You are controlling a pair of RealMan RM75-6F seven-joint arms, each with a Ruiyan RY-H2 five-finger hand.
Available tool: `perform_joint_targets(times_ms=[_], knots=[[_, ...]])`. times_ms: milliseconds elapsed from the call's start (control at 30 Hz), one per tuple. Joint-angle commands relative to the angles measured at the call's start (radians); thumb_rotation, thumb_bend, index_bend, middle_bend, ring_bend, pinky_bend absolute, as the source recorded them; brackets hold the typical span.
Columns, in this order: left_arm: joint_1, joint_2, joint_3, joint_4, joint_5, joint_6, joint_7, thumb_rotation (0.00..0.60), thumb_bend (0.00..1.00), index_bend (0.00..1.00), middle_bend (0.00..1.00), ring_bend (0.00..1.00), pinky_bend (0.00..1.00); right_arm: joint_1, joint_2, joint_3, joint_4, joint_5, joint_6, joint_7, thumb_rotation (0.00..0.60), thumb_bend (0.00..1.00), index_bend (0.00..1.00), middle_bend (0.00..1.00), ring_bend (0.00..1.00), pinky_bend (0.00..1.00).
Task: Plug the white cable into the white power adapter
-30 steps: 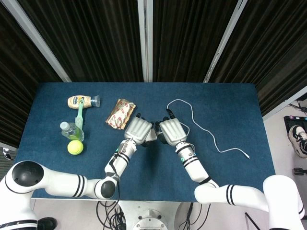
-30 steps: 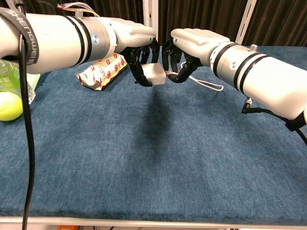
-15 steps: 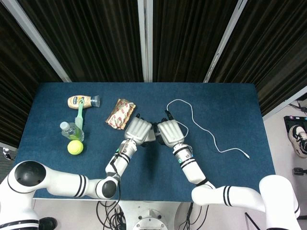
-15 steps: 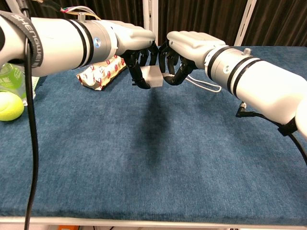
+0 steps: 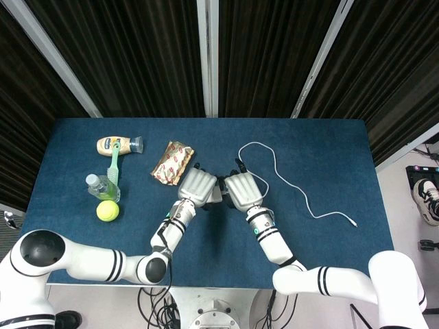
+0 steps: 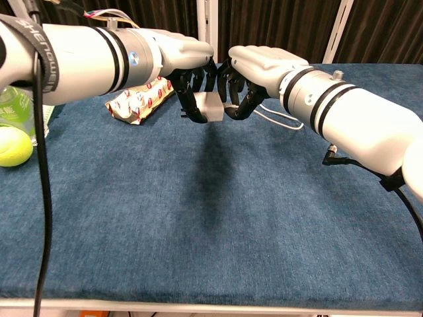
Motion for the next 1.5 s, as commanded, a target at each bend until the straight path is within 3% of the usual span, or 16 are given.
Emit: perform_joint_targets(times_ms=[33, 167, 300, 467, 633, 733, 867, 1000, 1233, 1367, 1500], knots=[[0.011, 0.011, 0.006, -0.005, 0.015, -0.004, -0.016, 0.483, 0.24, 0.42, 0.48, 0.34, 0.19, -0.008, 0.01, -0.003, -0.008, -0.003, 0.005, 0.004, 0.6, 0.24, 0.49, 0.45, 0.28, 0.0], [0.033, 0.027, 0.022, -0.017, 0.049, -0.006, -0.043, 0.483, 0.24, 0.42, 0.47, 0.34, 0.19, -0.023, 0.026, -0.006, -0.025, -0.013, 0.022, 0.013, 0.6, 0.13, 0.35, 0.38, 0.25, 0.0], [0.061, 0.041, 0.045, -0.027, 0.097, -0.004, -0.074, 0.484, 0.23, 0.42, 0.46, 0.34, 0.19, -0.044, 0.053, -0.017, -0.052, -0.033, 0.04, 0.021, 0.6, 0.12, 0.27, 0.34, 0.24, 0.0], [0.104, 0.06, 0.077, -0.025, 0.158, -0.009, -0.122, 0.483, 0.23, 0.41, 0.45, 0.34, 0.19, -0.08, 0.123, -0.045, -0.112, -0.042, 0.054, 0.011, 0.6, 0.12, 0.25, 0.33, 0.24, 0.0], [0.158, 0.07, 0.124, 0.002, 0.22, -0.036, -0.184, 0.482, 0.23, 0.34, 0.38, 0.28, 0.18, -0.128, 0.231, -0.081, -0.194, -0.055, 0.083, -0.012, 0.6, 0.12, 0.23, 0.32, 0.23, 0.0], [0.187, 0.081, 0.141, 0.016, 0.248, -0.057, -0.225, 0.518, 0.2, 0.26, 0.31, 0.23, 0.17, -0.157, 0.292, -0.088, -0.236, -0.061, 0.1, 0.0, 0.6, 0.12, 0.22, 0.31, 0.21, 0.0], [0.249, 0.131, 0.148, 0.004, 0.348, -0.038, -0.326, 0.572, 0.17, 0.23, 0.28, 0.22, 0.14, -0.198, 0.366, -0.091, -0.272, -0.086, 0.128, 0.041, 0.6, 0.12, 0.21, 0.3, 0.2, 0.0], [0.339, 0.223, 0.162, -0.034, 0.488, 0.058, -0.427, 0.595, 0.16, 0.23, 0.28, 0.22, 0.13, -0.257, 0.45, -0.103, -0.306, -0.13, 0.165, 0.114, 0.6, 0.13, 0.21, 0.3, 0.2, 0.0], [0.572, 0.401, 0.236, 0.002, 0.75, 0.308, -0.653, 0.6, 0.16, 0.24, 0.28, 0.22, 0.11, -0.444, 0.639, -0.172, -0.321, -0.318, 0.28, 0.437, 0.6, 0.22, 0.21, 0.28, 0.16, 0.0], [0.702, 0.481, 0.286, 0.035, 0.808, 0.405, -0.746, 0.6, 0.16, 0.24, 0.28, 0.19, 0.09, -0.551, 0.73, -0.229, -0.317, -0.412, 0.36, 0.58, 0.6, 0.23, 0.21, 0.24, 0.1, 0.0], [0.829, 0.512, 0.315, 0.025, 0.828, 0.507, -0.792, 0.6, 0.16, 0.24, 0.28, 0.18, 0.08, -0.649, 0.765, -0.267, -0.299, -0.464, 0.457, 0.643, 0.6, 0.23, 0.21, 0.21, 0.06, 0.0]])
